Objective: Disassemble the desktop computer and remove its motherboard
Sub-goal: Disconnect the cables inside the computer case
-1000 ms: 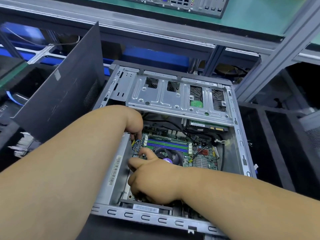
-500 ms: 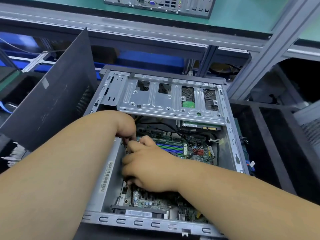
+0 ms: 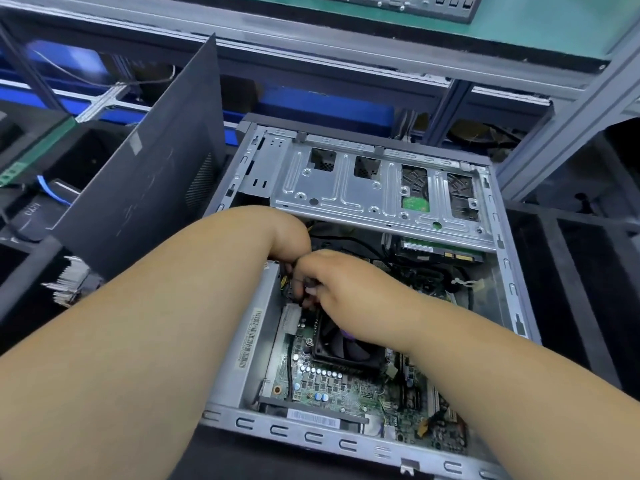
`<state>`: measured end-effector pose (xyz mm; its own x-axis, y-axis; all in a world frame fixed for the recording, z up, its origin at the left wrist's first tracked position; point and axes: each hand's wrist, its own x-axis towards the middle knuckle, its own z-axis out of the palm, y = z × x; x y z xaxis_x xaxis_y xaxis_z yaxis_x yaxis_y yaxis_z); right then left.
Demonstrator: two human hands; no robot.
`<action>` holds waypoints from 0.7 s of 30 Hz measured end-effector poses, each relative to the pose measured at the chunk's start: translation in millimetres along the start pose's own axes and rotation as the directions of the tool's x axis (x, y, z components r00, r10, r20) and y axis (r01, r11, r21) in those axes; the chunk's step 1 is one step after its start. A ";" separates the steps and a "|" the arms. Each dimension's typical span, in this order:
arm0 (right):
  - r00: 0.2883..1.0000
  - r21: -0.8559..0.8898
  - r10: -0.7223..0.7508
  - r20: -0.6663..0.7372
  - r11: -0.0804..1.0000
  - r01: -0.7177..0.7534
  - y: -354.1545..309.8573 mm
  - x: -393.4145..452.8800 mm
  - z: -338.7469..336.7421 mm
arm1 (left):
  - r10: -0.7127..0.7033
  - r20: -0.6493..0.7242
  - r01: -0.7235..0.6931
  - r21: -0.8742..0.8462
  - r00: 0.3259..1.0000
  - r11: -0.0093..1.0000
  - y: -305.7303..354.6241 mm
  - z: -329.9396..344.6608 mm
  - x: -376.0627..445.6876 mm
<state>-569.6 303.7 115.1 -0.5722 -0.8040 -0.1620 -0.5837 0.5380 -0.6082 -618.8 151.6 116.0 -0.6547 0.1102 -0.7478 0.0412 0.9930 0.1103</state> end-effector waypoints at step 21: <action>0.996 -0.265 -0.005 0.093 0.964 0.030 7.2 -9.3 -26.3 | -0.013 -0.021 0.008 -0.236 1.000 0.972 5.4 4.9 -4.3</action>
<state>-583.6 321.7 132.7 -0.5128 -0.8270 -0.2306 -0.7324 0.5615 -0.3851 -612.2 156.8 116.6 -0.6712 0.0960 -0.7350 -0.1435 0.9560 0.2558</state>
